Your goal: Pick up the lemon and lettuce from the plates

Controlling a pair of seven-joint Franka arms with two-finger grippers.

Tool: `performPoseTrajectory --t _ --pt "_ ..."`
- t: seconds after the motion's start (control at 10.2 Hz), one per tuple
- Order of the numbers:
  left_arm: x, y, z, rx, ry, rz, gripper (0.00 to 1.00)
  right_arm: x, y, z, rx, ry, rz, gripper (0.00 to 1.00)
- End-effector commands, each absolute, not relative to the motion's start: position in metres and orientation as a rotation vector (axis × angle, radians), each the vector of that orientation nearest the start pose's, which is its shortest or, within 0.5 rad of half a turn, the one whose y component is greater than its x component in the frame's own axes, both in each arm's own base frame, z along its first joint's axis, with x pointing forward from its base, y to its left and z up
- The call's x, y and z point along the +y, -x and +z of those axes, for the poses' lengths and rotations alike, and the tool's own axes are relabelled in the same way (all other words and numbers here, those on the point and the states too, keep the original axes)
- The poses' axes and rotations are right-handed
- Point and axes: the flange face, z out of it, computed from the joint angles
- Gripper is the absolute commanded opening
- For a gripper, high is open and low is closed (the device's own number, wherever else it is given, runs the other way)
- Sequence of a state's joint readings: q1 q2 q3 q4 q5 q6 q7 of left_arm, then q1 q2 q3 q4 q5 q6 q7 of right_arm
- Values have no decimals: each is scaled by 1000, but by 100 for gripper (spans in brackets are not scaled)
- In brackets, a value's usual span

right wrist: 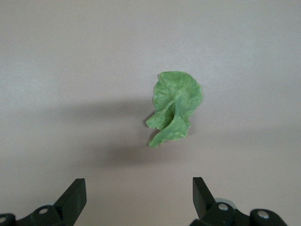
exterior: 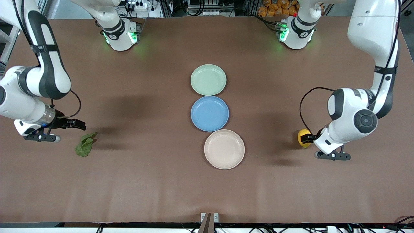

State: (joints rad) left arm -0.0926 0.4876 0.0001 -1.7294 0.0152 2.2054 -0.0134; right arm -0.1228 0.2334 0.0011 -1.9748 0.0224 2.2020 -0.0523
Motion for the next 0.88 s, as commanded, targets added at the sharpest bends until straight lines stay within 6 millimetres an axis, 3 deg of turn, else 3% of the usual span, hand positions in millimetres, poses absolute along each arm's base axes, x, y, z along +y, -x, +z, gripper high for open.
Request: performPoseTrajectory --t 0.0,0.29,0.59,0.79 --pt "-51 -651 345 115 3136 2 100 -71 -570 401 114 3136 -39 100" --pt "-38 -640 411 4 3224 -55 100 -65 -562 463 96 3139 -159 100" --pt "-34 -628 474 0 3231 -115 100 -64 -562 535 95 3137 -100 100" --pt "-38 -626 510 -15 3275 -91 100 -51 -564 570 51 3137 -125 100"
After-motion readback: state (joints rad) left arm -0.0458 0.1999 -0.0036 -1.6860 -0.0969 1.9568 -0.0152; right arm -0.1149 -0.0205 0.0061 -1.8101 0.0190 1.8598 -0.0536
